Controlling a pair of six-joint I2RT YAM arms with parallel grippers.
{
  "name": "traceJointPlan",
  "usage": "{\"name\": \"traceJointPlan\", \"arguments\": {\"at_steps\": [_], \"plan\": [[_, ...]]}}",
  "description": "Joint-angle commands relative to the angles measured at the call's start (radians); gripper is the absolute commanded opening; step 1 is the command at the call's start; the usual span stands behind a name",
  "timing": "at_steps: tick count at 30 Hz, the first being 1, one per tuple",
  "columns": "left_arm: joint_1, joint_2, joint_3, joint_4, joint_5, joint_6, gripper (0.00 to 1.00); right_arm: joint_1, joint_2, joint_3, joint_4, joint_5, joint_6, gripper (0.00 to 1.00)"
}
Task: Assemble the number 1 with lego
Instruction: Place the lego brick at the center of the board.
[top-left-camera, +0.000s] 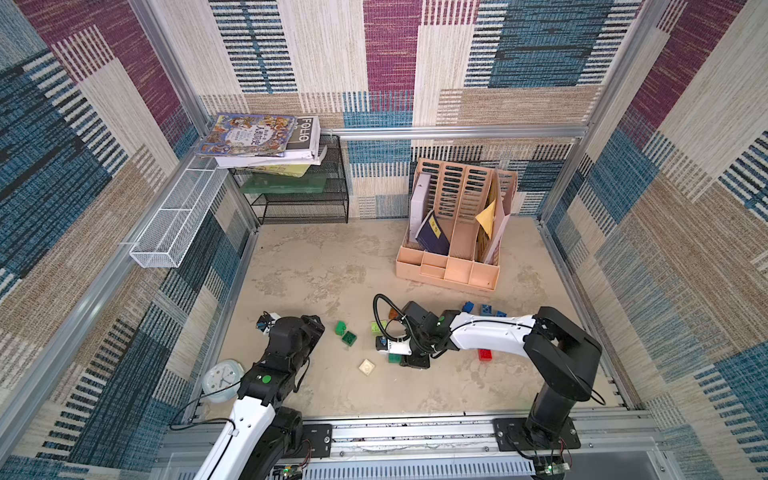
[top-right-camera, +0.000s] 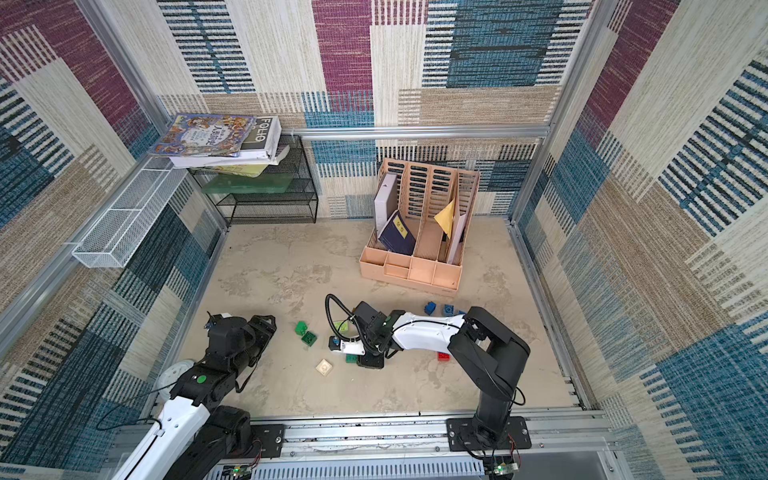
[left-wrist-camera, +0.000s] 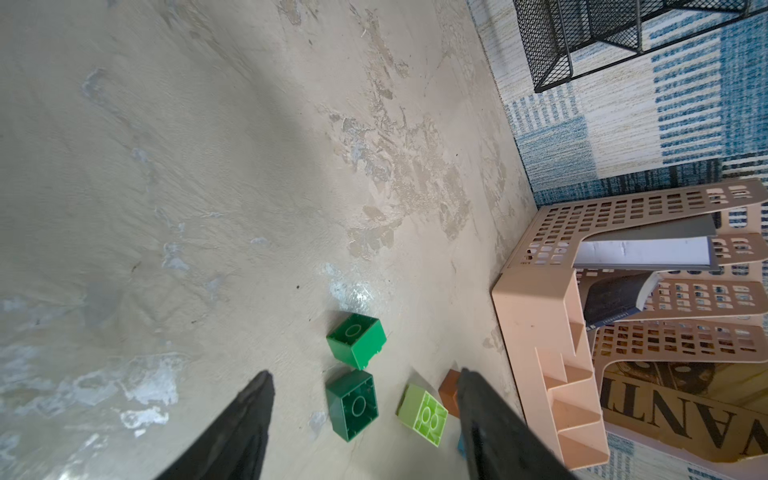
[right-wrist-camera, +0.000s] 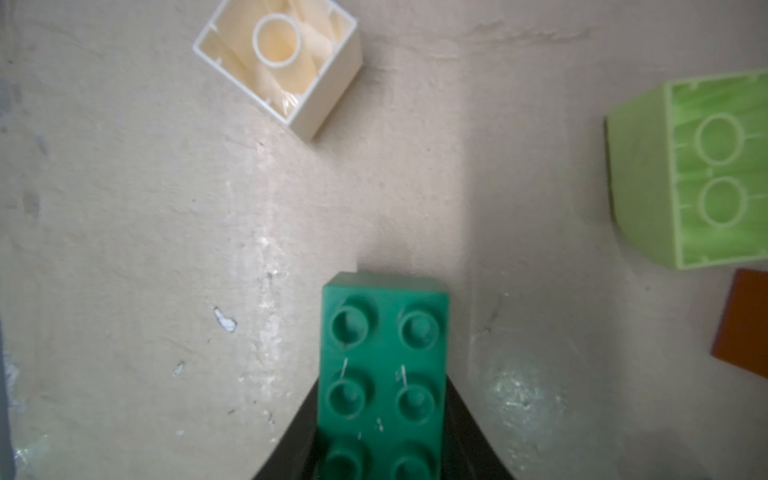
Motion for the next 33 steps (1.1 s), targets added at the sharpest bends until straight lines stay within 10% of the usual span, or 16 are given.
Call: {"name": "traceJointPlan", "arguments": {"at_steps": [1,18,33], "plan": [[0.001,-0.001,0.007,-0.015,-0.007,-0.001,0.73,0.001,0.006,0.009,-0.011,0.013,-0.011,0.56],[0.001,0.001,0.003,-0.046,0.0,-0.007,0.73,0.029,0.053,0.069,0.028,-0.042,0.019,0.57],[0.001,0.0,-0.004,-0.05,-0.001,0.005,0.72,0.024,-0.042,-0.032,0.017,-0.008,-0.004,0.28]]}}
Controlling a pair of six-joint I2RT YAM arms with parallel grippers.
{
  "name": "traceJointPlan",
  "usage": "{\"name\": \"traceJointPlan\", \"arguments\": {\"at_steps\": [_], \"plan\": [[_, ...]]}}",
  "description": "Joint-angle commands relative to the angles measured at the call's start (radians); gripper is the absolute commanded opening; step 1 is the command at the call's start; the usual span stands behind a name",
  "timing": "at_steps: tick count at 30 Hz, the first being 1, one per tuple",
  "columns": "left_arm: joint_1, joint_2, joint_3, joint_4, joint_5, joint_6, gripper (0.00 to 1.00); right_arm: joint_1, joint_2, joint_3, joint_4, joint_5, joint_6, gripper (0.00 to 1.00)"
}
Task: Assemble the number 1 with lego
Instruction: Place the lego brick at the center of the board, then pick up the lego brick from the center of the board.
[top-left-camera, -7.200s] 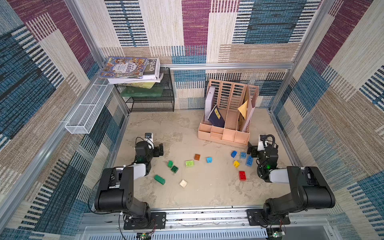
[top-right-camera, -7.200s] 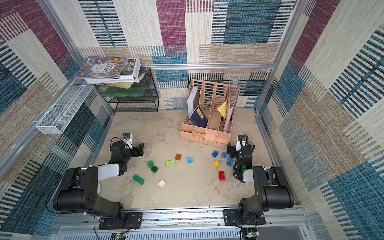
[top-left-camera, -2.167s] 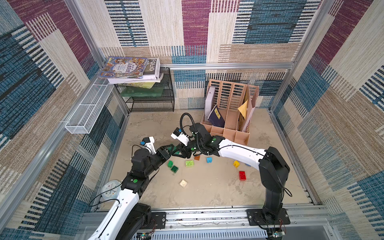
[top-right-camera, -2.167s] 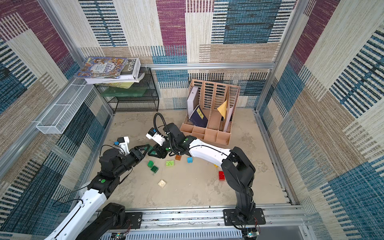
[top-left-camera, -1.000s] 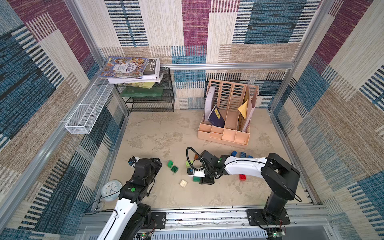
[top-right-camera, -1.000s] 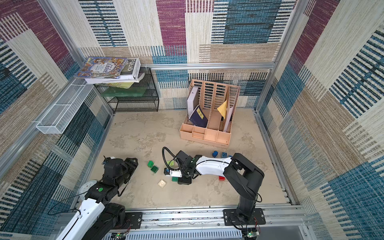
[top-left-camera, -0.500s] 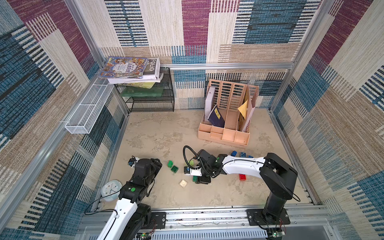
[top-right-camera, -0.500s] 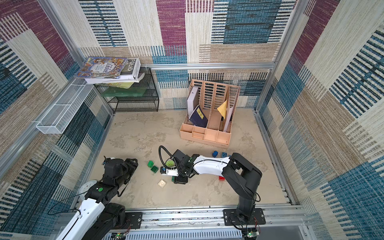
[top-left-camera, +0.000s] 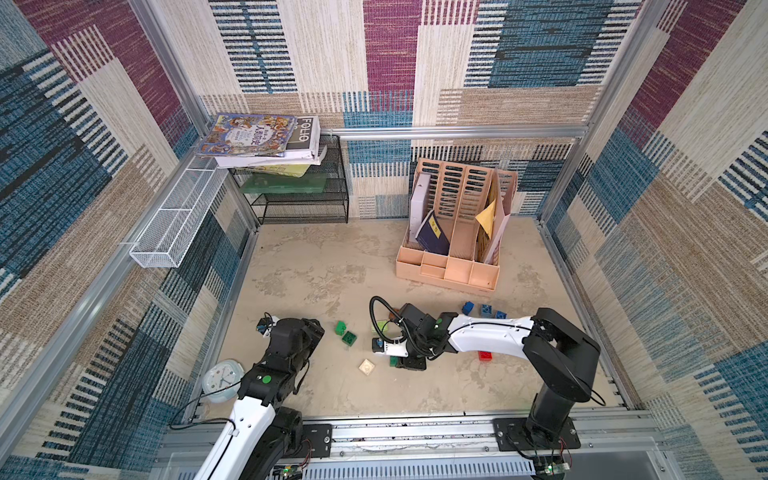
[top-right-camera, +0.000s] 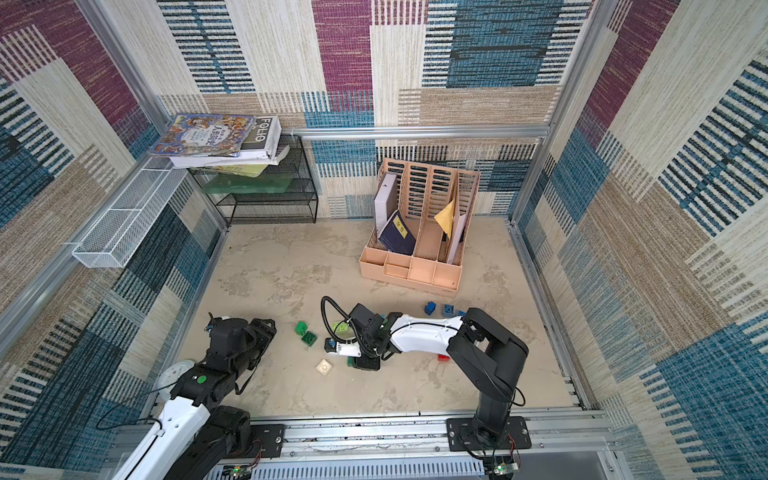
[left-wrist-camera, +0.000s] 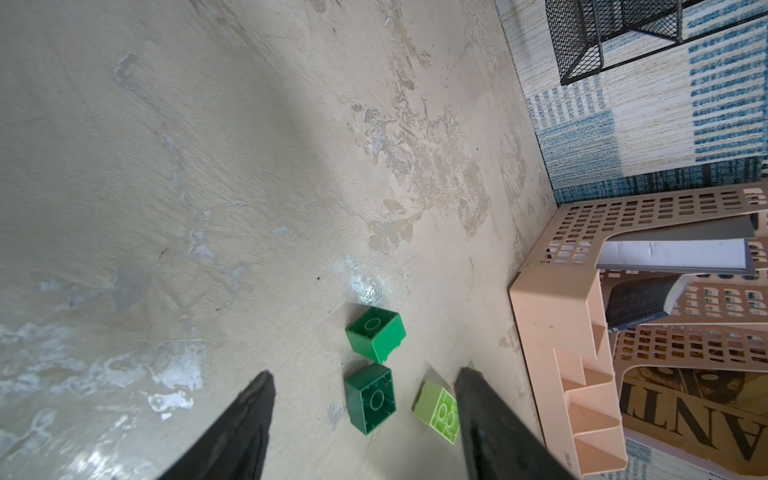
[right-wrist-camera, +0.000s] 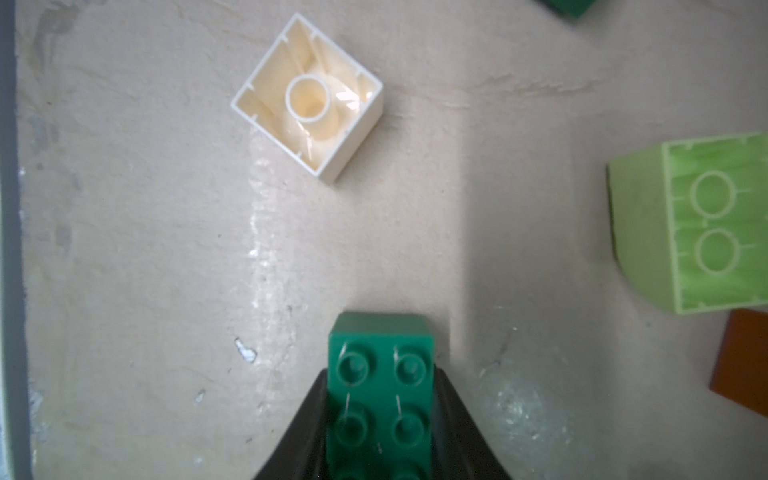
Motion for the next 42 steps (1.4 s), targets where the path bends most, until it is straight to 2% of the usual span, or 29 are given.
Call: {"name": "traceJointPlan", "arguments": {"at_steps": [1,9,10,12,13,19,25,31,36,42], "plan": [[0.001,0.001,0.002,-0.016,-0.002,0.014,0.72,-0.001,-0.027,-0.024,-0.012,-0.001,-0.024,0.28],[0.001,0.047,0.03,-0.023,0.017,0.054,0.71,0.0,0.003,-0.025,-0.002,0.032,-0.028,0.31],[0.001,0.058,0.036,-0.025,0.023,0.064,0.71,0.0,0.006,-0.022,-0.002,0.033,-0.028,0.35],[0.002,0.088,0.058,-0.035,0.037,0.088,0.71,0.0,0.006,-0.012,-0.001,0.03,-0.02,0.51],[0.003,0.101,0.068,-0.039,0.042,0.101,0.71,-0.001,0.001,-0.01,-0.001,0.027,-0.017,0.56],[0.001,0.22,0.133,-0.054,0.103,0.199,0.71,-0.022,-0.083,0.001,0.011,-0.014,0.027,0.78],[0.001,0.429,0.274,-0.113,0.207,0.419,0.72,-0.164,-0.238,-0.053,0.12,-0.091,0.255,0.78],[-0.01,0.655,0.429,-0.227,0.26,0.644,0.72,-0.299,-0.386,-0.163,0.28,-0.054,0.494,0.77],[-0.039,0.781,0.512,-0.303,0.206,0.789,0.71,-0.351,-0.449,-0.21,0.315,0.028,0.58,0.77],[-0.052,0.907,0.58,-0.328,0.19,0.886,0.63,-0.386,-0.477,-0.231,0.327,0.038,0.62,0.75]]}}
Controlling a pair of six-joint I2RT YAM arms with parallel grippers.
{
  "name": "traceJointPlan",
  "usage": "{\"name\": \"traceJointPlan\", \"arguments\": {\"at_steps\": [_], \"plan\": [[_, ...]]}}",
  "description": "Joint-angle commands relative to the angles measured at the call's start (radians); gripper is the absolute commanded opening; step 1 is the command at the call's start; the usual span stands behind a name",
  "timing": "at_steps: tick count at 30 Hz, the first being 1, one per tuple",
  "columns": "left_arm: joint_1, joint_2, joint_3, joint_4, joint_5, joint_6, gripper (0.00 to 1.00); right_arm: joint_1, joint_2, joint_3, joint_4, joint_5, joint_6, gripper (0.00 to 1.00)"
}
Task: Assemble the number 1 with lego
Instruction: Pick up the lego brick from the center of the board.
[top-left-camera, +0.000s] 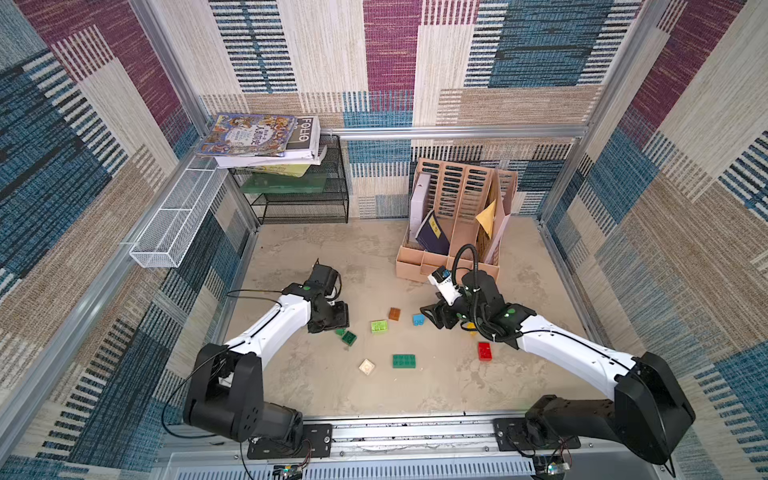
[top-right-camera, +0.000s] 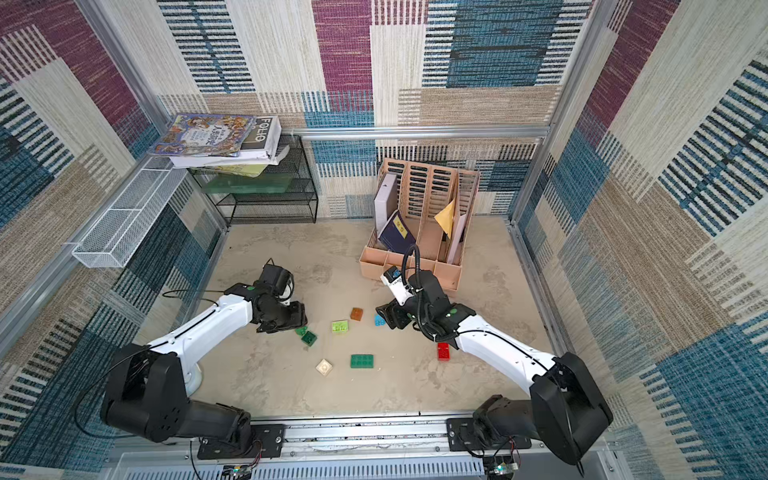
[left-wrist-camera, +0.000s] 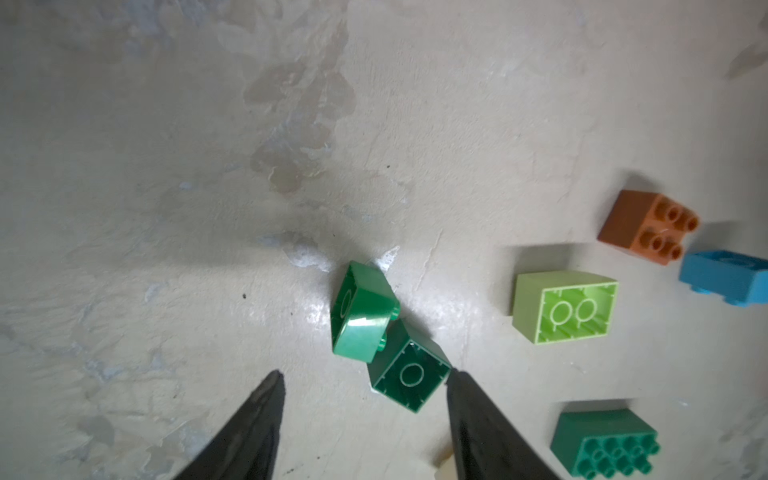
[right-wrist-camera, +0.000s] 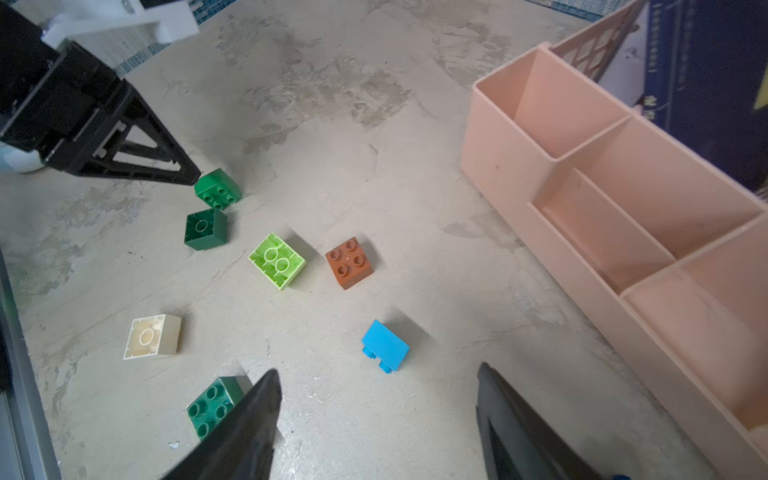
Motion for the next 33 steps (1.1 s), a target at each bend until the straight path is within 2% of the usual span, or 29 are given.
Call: {"name": "traceJointPlan", "arguments": {"at_steps": [1,12,20,30,33], "plan": [[-0.006,0.04,0.028,-0.043,-0.015,0.091,0.61,-0.003,-0.013,-0.008,0.042,0.019,0.053,0.75],[-0.021,0.155,0.07,-0.043,-0.01,0.129,0.54,-0.003,-0.037,-0.03,0.066,0.04,0.069,0.75],[-0.024,0.202,0.092,-0.039,-0.013,0.129,0.43,-0.003,-0.048,-0.041,0.069,0.043,0.07,0.75],[-0.026,0.201,0.082,-0.034,-0.012,0.123,0.26,-0.003,-0.054,-0.036,0.067,0.036,0.051,0.75],[-0.026,0.173,0.083,-0.035,-0.015,0.115,0.25,0.0,-0.046,-0.025,0.069,0.007,0.027,0.75]]}}
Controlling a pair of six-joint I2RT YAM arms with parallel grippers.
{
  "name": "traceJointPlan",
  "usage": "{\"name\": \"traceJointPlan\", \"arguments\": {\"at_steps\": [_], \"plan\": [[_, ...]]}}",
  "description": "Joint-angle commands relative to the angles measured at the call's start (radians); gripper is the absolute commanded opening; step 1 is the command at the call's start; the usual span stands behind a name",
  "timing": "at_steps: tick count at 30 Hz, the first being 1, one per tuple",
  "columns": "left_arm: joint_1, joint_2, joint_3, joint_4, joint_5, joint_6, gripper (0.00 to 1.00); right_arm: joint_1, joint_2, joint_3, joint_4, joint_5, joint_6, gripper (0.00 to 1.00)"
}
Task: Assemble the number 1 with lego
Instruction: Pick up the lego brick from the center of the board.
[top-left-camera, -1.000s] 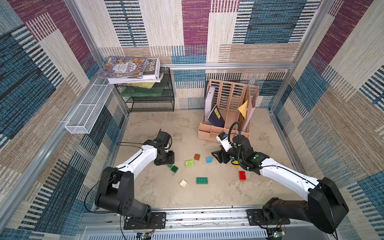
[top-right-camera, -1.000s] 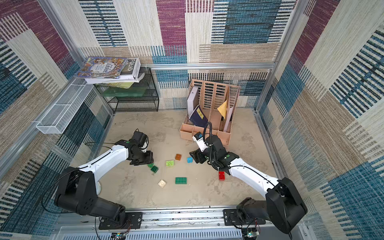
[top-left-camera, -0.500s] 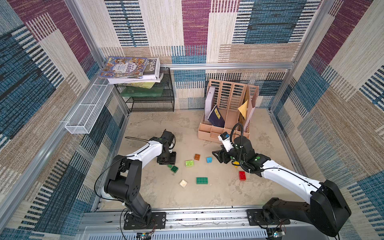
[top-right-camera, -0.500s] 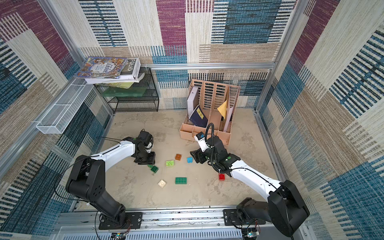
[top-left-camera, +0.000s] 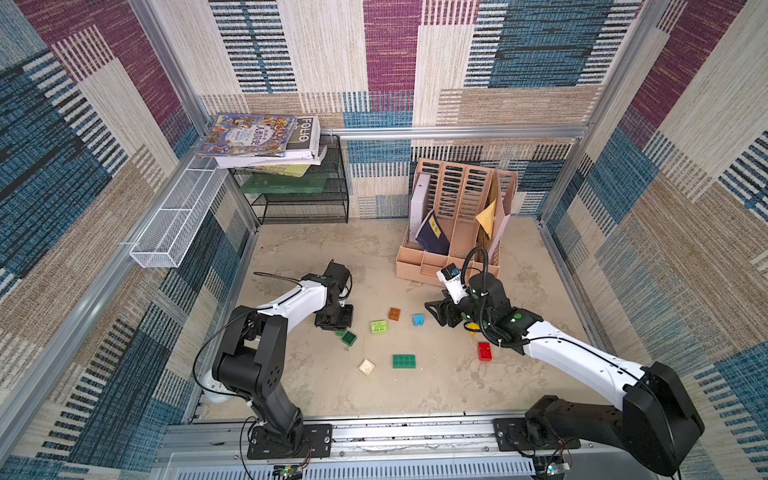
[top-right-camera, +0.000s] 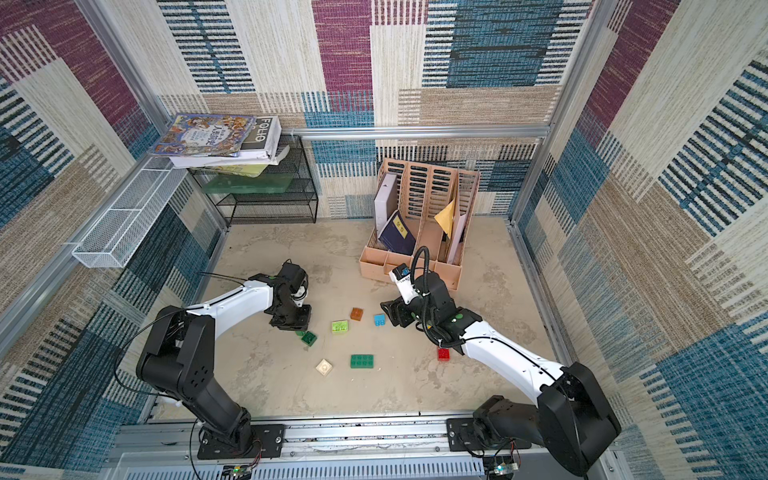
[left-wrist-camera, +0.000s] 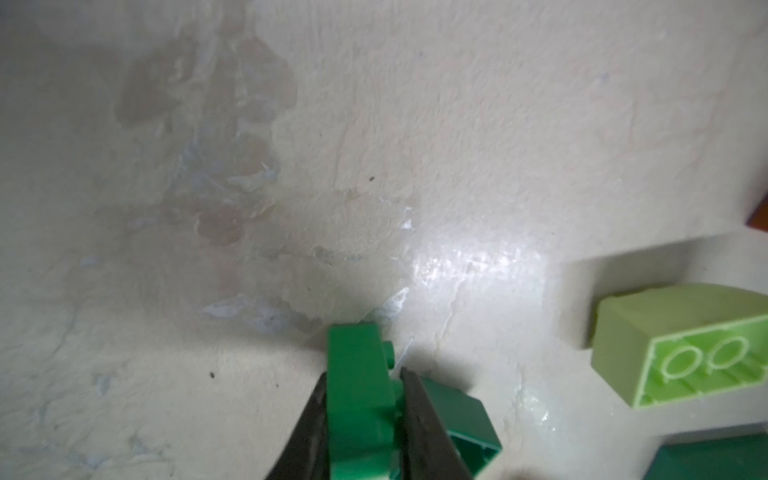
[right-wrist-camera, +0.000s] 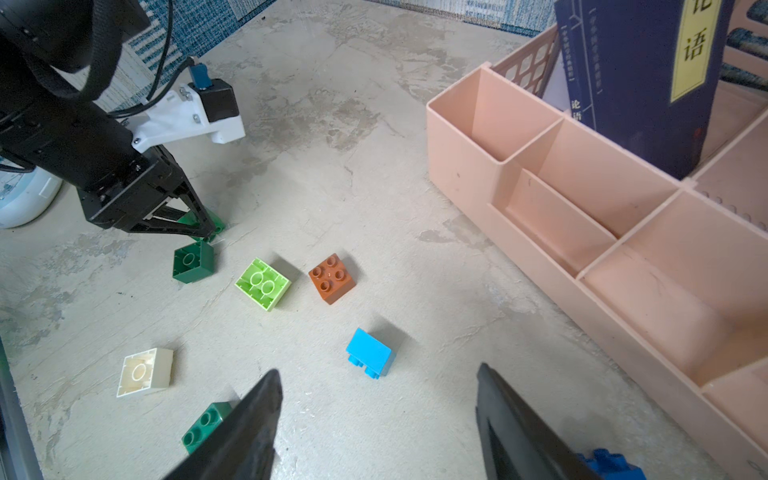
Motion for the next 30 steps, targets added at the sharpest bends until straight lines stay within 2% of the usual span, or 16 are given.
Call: {"name": "traceJointPlan", "arguments": {"at_steps": [1,5,8,10,15,19,24,30], "plan": [[-0.001,-0.037,0.0,-0.009,-0.012,-0.014,0.25,0.011,0.008,0.018,0.025,-0.041,-0.044,0.75],[-0.001,-0.131,0.003,-0.002,0.022,-0.047,0.24,0.088,0.046,0.064,0.01,-0.074,-0.187,0.77],[-0.001,-0.206,-0.017,0.056,0.142,-0.085,0.24,0.175,0.095,0.109,-0.014,-0.069,-0.327,0.79],[-0.001,-0.249,-0.039,0.119,0.264,-0.111,0.24,0.22,0.128,0.13,-0.015,-0.067,-0.402,0.8],[-0.001,-0.298,-0.081,0.232,0.581,-0.163,0.23,0.241,0.195,0.179,0.007,-0.097,-0.455,0.81],[-0.001,-0.317,-0.115,0.277,0.737,-0.163,0.23,0.244,0.219,0.182,0.04,-0.136,-0.512,0.81],[-0.001,-0.324,-0.139,0.305,0.843,-0.168,0.22,0.261,0.254,0.211,0.036,-0.164,-0.589,0.82],[-0.003,-0.334,-0.153,0.318,0.889,-0.167,0.22,0.27,0.298,0.256,0.045,-0.187,-0.593,0.78]]}}
